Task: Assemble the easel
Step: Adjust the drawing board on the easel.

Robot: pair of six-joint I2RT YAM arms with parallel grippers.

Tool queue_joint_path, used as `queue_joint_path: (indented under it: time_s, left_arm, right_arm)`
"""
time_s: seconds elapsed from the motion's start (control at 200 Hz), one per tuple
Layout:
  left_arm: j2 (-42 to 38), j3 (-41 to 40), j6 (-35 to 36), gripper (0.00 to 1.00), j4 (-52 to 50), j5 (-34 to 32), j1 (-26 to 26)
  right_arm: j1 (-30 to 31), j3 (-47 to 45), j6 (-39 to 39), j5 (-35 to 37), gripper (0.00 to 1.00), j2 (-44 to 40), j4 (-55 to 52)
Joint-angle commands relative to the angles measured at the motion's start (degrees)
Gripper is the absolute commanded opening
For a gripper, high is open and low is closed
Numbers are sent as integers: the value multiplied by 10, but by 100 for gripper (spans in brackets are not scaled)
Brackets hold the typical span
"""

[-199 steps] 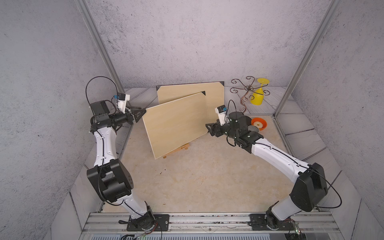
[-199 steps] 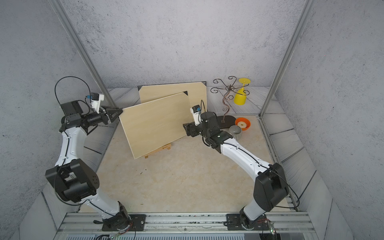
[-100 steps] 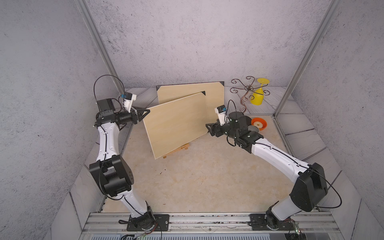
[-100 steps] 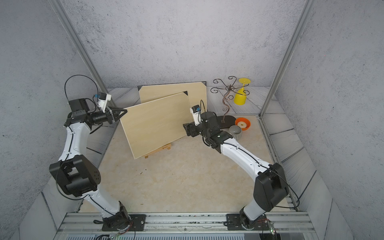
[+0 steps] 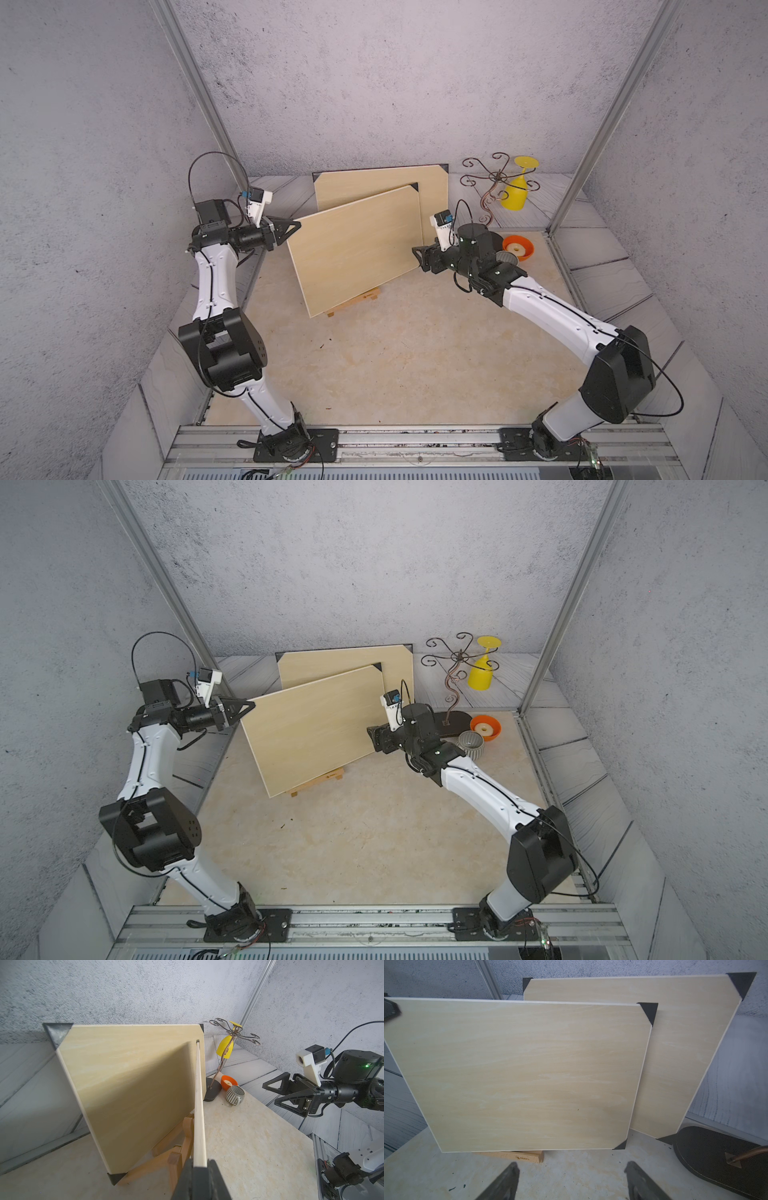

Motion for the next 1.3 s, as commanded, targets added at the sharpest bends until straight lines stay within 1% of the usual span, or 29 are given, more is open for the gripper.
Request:
queue_joint_path:
  time_s: [0.0,0.035,0.095,0.135,0.15,0.21,0.26,0.365,0.47,0.53,0.57,0.605,0.645,0.676,0.731,0.776,0.821,0.901,0.986,1.061,1.131,1.201,1.251,1.296]
  left_arm:
    - [6,10,37,0,41,58,8]
    - [1,-2,14,0,73,68,10]
    - [-14,-33,-37,0,166,85,12]
    - [-22,-58,-91,0,261,92,13]
    - [-24,-65,-121,0,297,98,13]
    - [-23,-80,-210,0,412,118,13]
    - [-21,-79,-241,0,449,134,14]
    - [-25,-80,-235,0,452,149,25]
    - [-37,-92,-206,0,447,150,40]
    - [-35,-84,-194,0,430,155,51]
    - [-35,-81,-193,0,425,168,52]
    - [-42,-86,-190,0,429,166,52]
    - [-56,-95,-168,0,424,159,53]
    - [-63,-95,-141,0,404,154,53]
    - [-63,-72,-93,0,336,159,54]
    - [-56,-53,-67,0,290,166,56]
    - [-51,-50,-49,0,274,181,61]
    - [-52,-75,-27,0,266,185,70]
    - [-58,-109,1,0,262,169,85]
    - [-60,-126,32,0,239,160,97]
    - [-51,-130,72,0,210,171,107]
    - [-36,-122,131,0,146,183,118]
    - [-25,-108,189,0,82,189,125]
    - [-14,-93,259,0,12,195,128]
  right_arm:
    - [-1,0,-6,11,81,-5,15]
    - [-1,0,-5,10,80,-6,16]
    - [0,0,-4,10,80,-6,16]
    - [-1,-1,-4,9,81,-4,17]
    - [-1,-1,-4,9,81,-5,17]
    - [-1,0,-5,8,81,-2,14]
    - [-1,0,-5,9,81,-3,14]
    - [-1,-1,-6,9,81,-5,17]
    - [-1,0,-4,4,81,-5,18]
    - [-1,0,-5,4,81,-5,18]
    - [-1,-1,-6,6,81,-4,19]
    - [-1,-1,-5,8,81,-3,19]
    - [-1,-2,-6,11,81,-2,20]
    - [-1,-1,-6,11,81,-1,20]
    - [-1,2,-7,9,81,0,13]
    - [-1,2,-7,14,81,1,13]
    - [-1,3,-6,23,82,4,14]
    - [-1,15,-12,23,84,12,13]
    - [-1,53,18,78,87,34,-24]
    - [-1,87,21,74,88,55,-48]
    - [-3,103,32,72,92,71,-46]
    - [-3,119,35,58,92,81,-49]
    - [-3,126,30,48,92,85,-48]
    - [-4,128,26,45,92,87,-45]
